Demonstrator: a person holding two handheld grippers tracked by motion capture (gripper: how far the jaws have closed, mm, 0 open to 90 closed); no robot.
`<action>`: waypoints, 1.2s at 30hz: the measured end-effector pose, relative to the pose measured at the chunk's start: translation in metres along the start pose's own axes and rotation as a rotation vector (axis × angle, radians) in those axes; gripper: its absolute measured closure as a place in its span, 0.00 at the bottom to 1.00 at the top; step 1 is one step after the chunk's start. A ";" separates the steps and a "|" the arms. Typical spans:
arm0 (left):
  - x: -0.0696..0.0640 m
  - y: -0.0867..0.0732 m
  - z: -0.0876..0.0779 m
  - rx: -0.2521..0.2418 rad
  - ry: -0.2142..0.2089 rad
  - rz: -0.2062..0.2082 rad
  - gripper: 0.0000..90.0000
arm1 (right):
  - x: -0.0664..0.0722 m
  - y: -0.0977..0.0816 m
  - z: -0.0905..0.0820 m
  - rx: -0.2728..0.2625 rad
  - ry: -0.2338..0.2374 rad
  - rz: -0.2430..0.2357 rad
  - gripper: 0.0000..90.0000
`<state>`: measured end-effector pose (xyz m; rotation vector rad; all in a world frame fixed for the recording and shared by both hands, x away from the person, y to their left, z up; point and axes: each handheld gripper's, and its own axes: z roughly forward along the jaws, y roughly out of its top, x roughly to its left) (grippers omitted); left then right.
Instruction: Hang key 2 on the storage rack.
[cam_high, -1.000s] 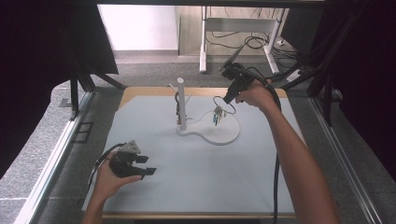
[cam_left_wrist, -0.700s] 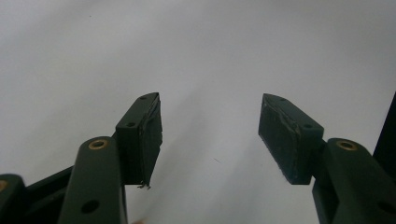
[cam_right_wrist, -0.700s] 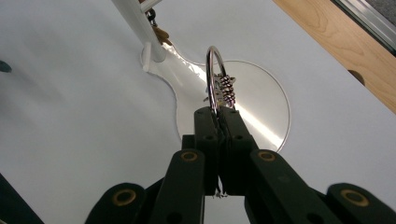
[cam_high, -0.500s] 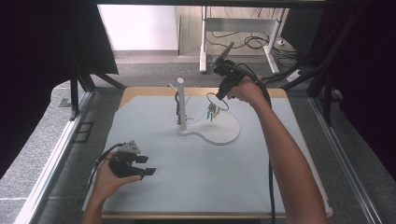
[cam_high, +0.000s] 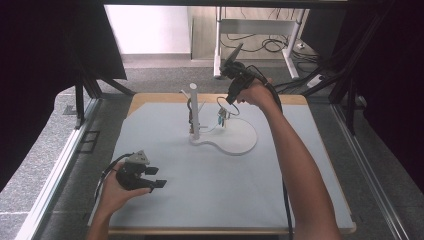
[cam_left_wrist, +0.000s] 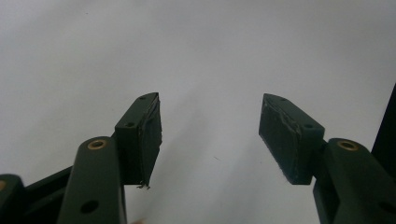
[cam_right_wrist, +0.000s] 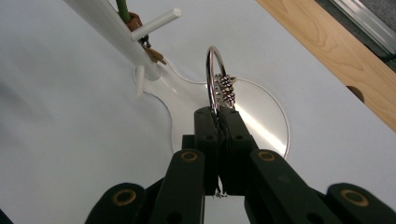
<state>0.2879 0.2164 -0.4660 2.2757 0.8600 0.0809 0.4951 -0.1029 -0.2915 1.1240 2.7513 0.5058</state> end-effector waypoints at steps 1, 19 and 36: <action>0.000 0.000 0.000 -0.003 0.000 -0.002 0.44 | 0.000 0.001 0.000 -0.004 -0.001 -0.006 0.98; 0.001 0.000 -0.002 -0.009 0.000 0.002 0.44 | 0.010 0.024 0.015 0.010 0.003 -0.027 0.98; 0.001 0.000 0.001 0.006 -0.004 0.007 0.44 | 0.017 0.034 0.026 0.005 0.014 -0.041 0.98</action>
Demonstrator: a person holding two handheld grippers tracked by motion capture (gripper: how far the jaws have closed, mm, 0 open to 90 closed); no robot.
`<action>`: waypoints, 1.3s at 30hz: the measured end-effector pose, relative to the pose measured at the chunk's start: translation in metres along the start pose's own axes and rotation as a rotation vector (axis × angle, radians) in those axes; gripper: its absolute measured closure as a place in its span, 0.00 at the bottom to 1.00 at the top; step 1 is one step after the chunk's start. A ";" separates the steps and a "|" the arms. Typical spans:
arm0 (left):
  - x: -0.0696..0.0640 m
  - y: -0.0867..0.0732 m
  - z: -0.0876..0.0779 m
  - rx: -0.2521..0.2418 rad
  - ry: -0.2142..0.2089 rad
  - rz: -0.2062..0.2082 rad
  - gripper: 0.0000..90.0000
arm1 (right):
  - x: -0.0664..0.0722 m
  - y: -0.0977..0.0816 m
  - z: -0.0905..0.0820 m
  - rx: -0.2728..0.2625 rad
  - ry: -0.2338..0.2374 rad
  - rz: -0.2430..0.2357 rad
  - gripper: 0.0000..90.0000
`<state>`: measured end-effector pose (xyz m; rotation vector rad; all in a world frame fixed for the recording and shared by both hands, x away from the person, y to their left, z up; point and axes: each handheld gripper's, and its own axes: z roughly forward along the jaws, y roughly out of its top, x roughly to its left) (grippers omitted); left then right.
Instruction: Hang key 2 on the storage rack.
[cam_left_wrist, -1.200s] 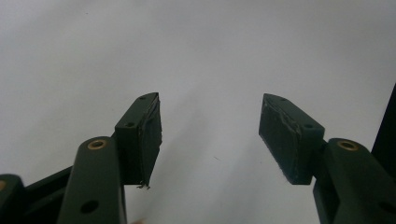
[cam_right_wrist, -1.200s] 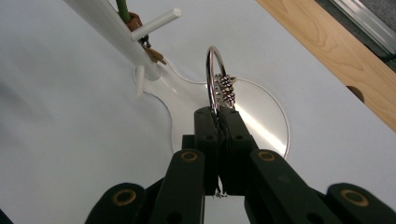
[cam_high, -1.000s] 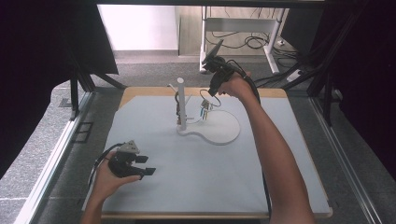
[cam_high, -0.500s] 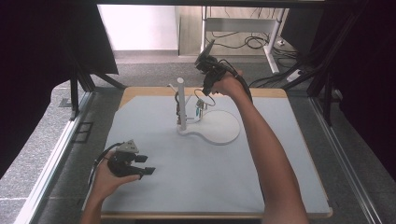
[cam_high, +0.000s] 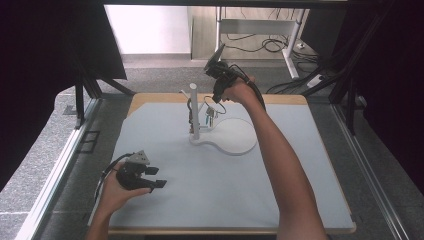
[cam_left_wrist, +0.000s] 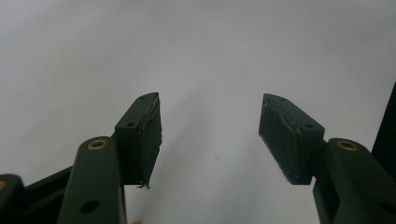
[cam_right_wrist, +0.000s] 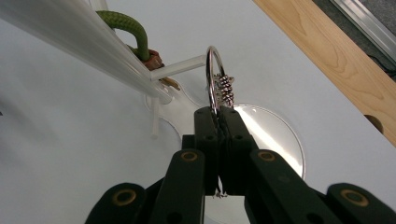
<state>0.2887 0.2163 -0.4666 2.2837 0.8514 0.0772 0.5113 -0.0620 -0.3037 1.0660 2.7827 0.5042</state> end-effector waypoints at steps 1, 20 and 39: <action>0.000 0.000 0.000 -0.001 -0.001 0.000 0.44 | 0.001 0.000 0.000 -0.001 0.001 -0.001 0.98; -0.002 0.001 0.004 0.011 -0.001 0.002 0.44 | 0.011 -0.002 0.010 -0.019 0.071 -0.013 0.98; -0.001 0.001 0.004 0.017 0.001 0.013 0.44 | 0.018 -0.008 0.032 -0.022 0.125 -0.011 0.97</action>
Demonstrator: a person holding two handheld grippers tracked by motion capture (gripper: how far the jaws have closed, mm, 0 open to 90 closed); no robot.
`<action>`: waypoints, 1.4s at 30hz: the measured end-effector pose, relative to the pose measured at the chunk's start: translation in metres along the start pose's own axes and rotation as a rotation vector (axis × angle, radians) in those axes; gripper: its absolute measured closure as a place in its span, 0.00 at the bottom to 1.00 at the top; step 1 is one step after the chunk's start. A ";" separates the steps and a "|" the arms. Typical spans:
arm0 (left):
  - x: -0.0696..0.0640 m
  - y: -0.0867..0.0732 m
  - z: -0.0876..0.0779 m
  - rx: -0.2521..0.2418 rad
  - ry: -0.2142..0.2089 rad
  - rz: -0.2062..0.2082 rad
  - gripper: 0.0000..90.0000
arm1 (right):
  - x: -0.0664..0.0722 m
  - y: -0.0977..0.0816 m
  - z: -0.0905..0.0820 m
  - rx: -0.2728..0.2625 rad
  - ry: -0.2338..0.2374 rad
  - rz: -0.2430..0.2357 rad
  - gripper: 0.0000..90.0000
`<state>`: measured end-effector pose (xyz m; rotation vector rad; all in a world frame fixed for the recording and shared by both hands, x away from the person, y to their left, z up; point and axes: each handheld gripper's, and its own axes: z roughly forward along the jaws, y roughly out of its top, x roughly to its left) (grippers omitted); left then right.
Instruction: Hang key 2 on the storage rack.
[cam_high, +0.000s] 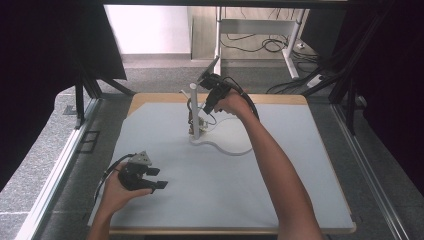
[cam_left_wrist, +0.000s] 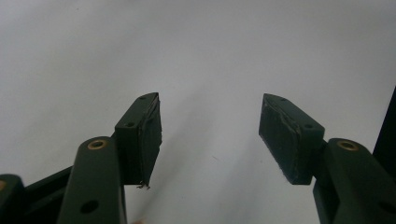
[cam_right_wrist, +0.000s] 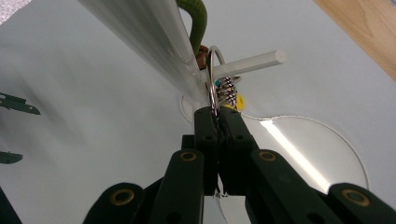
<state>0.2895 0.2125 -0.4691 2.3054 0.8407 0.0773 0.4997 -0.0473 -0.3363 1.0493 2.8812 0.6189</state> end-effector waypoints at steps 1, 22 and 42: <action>0.000 0.000 0.000 0.000 0.000 0.000 0.44 | -0.001 -0.001 0.001 0.001 0.003 -0.006 0.97; -0.001 0.000 0.001 -0.009 0.011 -0.013 0.44 | 0.001 -0.042 -0.020 -0.133 0.002 -0.059 0.71; -0.004 -0.002 -0.001 -0.016 0.017 -0.001 0.44 | 0.005 -0.174 -0.011 -0.315 0.048 -0.058 0.60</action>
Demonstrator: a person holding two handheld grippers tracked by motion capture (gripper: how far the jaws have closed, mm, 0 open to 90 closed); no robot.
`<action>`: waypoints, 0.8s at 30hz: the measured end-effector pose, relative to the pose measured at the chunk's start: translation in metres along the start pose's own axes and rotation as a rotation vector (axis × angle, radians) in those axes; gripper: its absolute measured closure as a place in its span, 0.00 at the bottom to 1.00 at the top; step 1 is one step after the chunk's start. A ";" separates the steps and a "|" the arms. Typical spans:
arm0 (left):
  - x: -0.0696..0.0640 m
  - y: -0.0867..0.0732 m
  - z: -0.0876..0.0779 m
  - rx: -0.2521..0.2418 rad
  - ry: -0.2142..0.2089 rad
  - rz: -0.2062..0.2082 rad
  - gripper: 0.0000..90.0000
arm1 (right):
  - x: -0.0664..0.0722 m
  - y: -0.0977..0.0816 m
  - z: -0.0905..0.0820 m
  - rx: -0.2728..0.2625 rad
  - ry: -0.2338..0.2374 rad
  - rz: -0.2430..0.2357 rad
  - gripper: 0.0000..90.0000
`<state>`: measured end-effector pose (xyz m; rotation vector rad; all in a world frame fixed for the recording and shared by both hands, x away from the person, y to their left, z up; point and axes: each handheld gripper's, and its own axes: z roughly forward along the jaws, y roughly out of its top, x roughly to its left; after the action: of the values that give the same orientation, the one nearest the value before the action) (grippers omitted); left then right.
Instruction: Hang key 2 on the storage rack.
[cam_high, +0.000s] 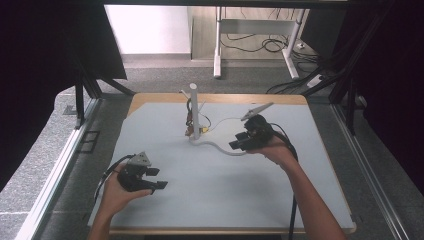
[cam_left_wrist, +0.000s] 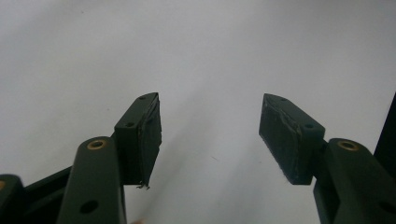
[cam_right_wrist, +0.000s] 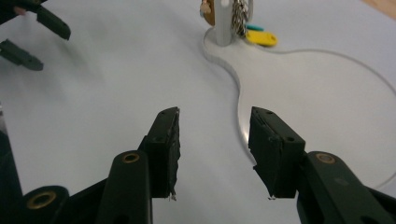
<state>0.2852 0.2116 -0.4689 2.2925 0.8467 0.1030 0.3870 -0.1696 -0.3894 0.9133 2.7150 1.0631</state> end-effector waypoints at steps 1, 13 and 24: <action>0.000 0.000 0.001 0.002 -0.002 0.002 0.44 | -0.001 -0.006 -0.002 -0.006 0.004 0.005 0.60; -0.003 -0.001 0.005 0.008 0.006 -0.007 0.43 | 0.005 -0.105 -0.018 -0.082 -0.033 0.052 0.58; -0.006 -0.001 0.010 -0.001 0.042 -0.010 0.44 | 0.005 -0.140 -0.014 -0.130 -0.027 0.108 0.54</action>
<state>0.2829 0.2023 -0.4764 2.2925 0.8789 0.1481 0.3085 -0.2561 -0.4683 1.0543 2.5659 1.2211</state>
